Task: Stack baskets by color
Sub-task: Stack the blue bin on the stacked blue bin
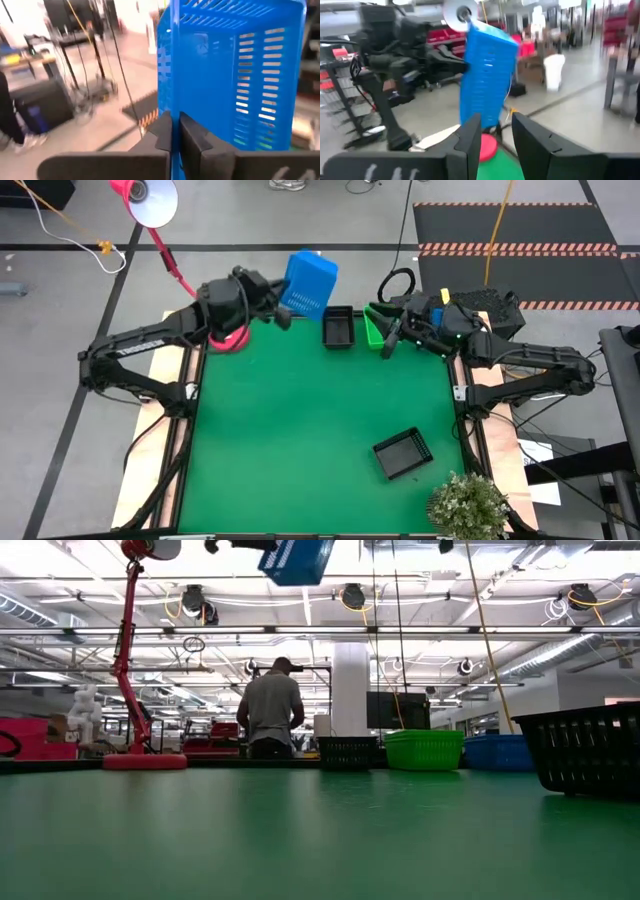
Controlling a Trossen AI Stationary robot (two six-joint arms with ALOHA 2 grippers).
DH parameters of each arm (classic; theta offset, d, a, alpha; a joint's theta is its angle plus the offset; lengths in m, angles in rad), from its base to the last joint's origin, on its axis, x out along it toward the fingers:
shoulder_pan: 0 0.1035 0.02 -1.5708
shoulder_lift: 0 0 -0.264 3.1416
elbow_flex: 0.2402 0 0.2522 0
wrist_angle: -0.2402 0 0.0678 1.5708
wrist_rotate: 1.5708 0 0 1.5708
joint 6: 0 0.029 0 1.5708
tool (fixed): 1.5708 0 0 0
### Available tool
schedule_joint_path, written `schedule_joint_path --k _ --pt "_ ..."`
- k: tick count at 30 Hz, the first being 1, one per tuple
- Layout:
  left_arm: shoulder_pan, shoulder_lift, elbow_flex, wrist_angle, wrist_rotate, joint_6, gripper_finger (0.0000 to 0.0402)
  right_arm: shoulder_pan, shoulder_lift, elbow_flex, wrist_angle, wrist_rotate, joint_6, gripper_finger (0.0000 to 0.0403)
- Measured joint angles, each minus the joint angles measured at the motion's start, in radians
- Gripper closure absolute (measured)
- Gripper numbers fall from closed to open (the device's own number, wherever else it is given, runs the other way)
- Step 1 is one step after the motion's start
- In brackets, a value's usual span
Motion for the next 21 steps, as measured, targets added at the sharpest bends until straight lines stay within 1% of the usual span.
schedule_joint_path --k 3,6,10,12,15,17,20,21 --pt "0.025 0.045 0.001 0.118 0.032 0.015 0.0390 0.000 0.041 0.000 0.121 0.002 -0.107 0.0282" --pt "0.035 0.101 0.001 0.225 0.058 0.022 0.0394 -0.010 0.088 0.000 0.223 0.024 -0.143 0.0255" --pt "0.035 0.167 0.001 0.306 0.056 0.019 0.0387 -0.023 0.131 0.000 0.285 0.034 -0.153 0.0222" --pt "0.035 0.191 0.000 0.342 0.055 0.019 0.0383 -0.026 0.144 0.000 0.290 0.080 -0.164 0.0213" --pt "0.034 0.214 0.000 0.386 0.055 0.014 0.0388 -0.031 0.155 0.000 0.292 0.175 -0.209 0.0212" --pt "0.034 0.223 0.000 0.393 0.054 0.014 0.0394 -0.042 0.157 0.000 0.294 0.210 -0.251 0.0217" --pt "0.037 0.230 0.000 0.389 0.054 0.002 0.0390 -0.072 0.157 0.000 0.294 0.204 -0.262 0.0232" --pt "0.039 0.230 0.000 0.389 0.054 -0.003 0.0386 -0.085 0.157 0.000 0.293 0.180 -0.253 0.0238"
